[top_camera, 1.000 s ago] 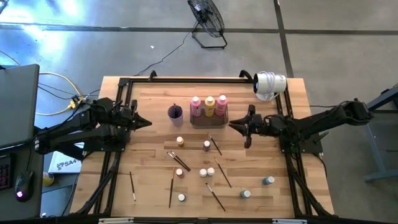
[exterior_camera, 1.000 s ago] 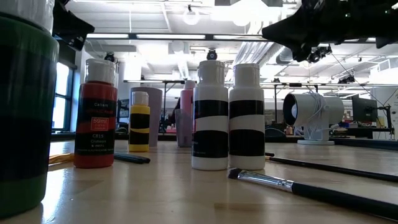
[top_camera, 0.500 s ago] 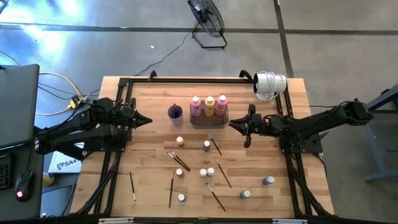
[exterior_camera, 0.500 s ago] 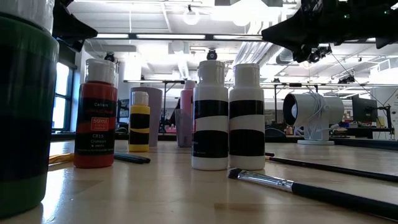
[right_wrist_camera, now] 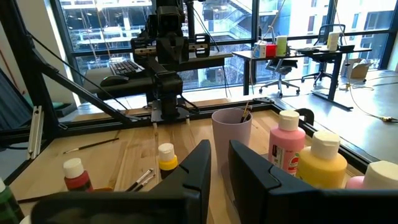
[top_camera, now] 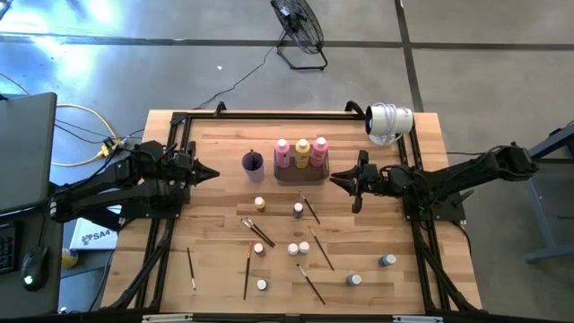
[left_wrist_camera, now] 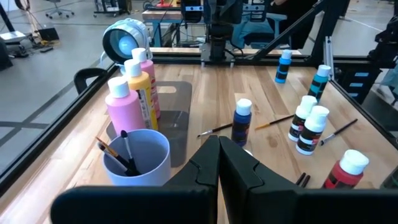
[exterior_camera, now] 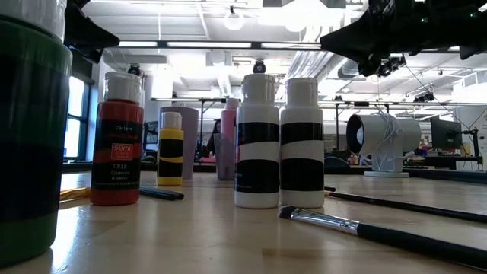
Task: Pick & Place Paint Supplies
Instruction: Put the small blue paint bottle into the gray bin
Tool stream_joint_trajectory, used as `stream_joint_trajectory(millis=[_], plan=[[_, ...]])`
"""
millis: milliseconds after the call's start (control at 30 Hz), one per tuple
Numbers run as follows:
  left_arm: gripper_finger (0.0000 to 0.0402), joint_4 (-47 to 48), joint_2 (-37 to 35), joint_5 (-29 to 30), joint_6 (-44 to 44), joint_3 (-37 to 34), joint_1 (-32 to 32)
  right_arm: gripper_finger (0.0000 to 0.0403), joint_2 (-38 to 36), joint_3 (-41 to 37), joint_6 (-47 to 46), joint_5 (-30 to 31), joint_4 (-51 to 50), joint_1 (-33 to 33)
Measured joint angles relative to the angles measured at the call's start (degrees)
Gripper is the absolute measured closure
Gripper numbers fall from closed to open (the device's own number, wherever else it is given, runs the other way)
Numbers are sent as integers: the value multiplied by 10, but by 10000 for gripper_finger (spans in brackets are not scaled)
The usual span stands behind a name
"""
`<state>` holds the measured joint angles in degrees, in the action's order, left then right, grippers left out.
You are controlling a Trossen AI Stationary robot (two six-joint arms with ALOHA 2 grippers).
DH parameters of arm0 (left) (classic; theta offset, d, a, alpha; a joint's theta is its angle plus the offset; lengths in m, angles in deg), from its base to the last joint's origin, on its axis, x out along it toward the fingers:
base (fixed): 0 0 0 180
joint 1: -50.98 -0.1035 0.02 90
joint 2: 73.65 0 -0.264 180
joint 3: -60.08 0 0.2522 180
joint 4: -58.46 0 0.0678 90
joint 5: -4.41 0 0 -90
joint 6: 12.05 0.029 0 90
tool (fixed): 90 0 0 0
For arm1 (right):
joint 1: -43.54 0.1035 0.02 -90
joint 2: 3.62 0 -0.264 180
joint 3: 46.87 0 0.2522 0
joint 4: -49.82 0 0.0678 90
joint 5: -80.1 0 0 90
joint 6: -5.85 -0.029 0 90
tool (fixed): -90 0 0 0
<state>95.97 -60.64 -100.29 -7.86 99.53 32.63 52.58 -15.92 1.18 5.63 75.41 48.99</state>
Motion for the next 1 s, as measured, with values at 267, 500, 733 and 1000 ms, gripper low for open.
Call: stream_joint_trajectory(millis=[267, 500, 733, 1000], plan=[[398, 6, 0, 0, -19, 0, 0, 355, 0, 0, 0, 0, 0, 0], [398, 19, 0, 18, -11, 0, 0, 355, 0, 0, 0, 0, -1, 0], [398, 20, 0, 33, -10, 0, 0, 355, 0, 0, 0, 0, -1, 0], [398, 17, 0, 33, -10, 0, 0, 355, 0, 0, -1, 0, -1, 0]])
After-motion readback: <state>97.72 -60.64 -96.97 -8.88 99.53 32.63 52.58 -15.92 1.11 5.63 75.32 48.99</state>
